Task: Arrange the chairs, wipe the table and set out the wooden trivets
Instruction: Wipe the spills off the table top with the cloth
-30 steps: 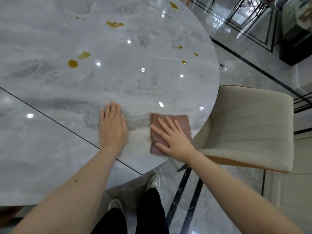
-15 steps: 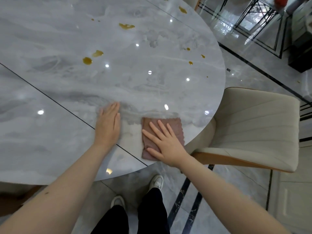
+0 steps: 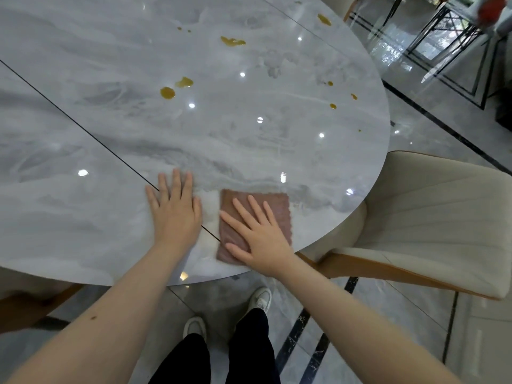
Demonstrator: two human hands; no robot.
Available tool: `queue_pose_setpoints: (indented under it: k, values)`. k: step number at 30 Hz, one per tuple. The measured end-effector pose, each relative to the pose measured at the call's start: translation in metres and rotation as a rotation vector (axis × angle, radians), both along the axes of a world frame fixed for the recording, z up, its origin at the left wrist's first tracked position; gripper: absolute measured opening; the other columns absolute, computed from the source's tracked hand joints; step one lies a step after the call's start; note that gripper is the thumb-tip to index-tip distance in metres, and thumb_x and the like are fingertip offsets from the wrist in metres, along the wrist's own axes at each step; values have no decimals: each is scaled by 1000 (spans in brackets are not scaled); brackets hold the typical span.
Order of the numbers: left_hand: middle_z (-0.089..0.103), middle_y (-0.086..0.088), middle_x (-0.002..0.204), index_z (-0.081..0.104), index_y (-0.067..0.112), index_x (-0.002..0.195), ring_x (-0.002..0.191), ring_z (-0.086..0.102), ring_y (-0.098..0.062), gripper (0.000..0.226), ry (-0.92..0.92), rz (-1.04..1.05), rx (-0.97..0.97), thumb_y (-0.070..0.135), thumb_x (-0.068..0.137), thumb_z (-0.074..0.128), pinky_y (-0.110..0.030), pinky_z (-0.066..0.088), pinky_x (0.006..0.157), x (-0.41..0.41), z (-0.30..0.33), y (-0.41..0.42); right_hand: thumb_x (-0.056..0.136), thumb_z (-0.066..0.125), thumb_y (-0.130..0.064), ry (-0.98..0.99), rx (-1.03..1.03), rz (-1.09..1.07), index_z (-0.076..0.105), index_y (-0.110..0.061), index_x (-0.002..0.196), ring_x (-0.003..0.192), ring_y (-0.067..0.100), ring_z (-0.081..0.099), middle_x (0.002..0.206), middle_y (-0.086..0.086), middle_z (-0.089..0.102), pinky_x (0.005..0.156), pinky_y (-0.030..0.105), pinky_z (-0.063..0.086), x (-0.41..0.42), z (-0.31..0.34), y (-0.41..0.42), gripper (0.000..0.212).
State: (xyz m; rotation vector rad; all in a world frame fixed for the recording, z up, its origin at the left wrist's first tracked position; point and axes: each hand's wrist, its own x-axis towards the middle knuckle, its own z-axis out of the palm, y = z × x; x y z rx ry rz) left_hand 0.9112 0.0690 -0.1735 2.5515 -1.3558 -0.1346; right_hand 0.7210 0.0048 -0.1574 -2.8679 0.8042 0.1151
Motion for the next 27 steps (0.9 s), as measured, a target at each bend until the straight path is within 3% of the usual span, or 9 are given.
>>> queue_pose_setpoints:
  k: [4,9,13,17,20,22,24,27]
  values:
    - [15,-9,158,20,15,151,146,6,-34,55,-29,18,26,31,99,32,-55,-2,115,-3,1,0,91,26,-62,40,20,-198,10,-43,149,147,24,-10,160,-8,0,118,50,-3,-46,4,-55,63]
    - [17,-8,157,20,15,150,145,7,-35,53,-32,21,42,31,100,27,-56,-1,115,-3,2,-2,95,25,-59,16,29,-482,6,-39,151,147,28,-11,161,-2,-1,117,48,-10,15,2,-70,62]
    - [22,-8,156,25,15,149,145,13,-35,53,2,14,18,32,99,23,-55,1,115,0,2,-1,90,18,-59,-23,16,-255,13,-37,151,147,29,-6,161,0,4,117,50,-7,41,-1,-18,65]
    - [23,-9,156,26,13,149,145,13,-35,51,22,10,-6,29,100,29,-55,1,115,-1,4,0,100,29,-39,-56,81,93,26,-30,149,147,23,9,157,-3,22,119,42,1,-3,0,20,50]
    - [20,-7,157,23,15,150,145,10,-33,52,18,22,0,29,101,32,-55,-2,115,-2,5,0,100,38,-22,-102,266,162,38,-22,144,145,14,13,154,-2,30,119,31,-1,-33,8,3,44]
    - [18,-7,157,22,15,150,146,8,-33,53,16,20,13,30,101,31,-54,-3,115,-3,6,0,100,43,-13,-141,316,55,45,-17,141,144,17,17,152,3,34,120,32,3,-38,11,-20,42]
    - [17,-7,158,20,15,151,146,7,-32,53,27,16,25,30,101,30,-54,-3,115,-2,7,0,100,42,-14,-183,291,-147,44,-17,141,145,22,19,152,5,33,120,44,8,-38,10,-46,41]
    - [16,-7,158,18,15,151,146,6,-33,53,27,18,38,31,101,26,-54,-3,116,-5,10,0,103,33,-28,-111,168,-383,28,-26,148,148,21,5,158,-2,17,119,49,6,-22,7,-69,46]
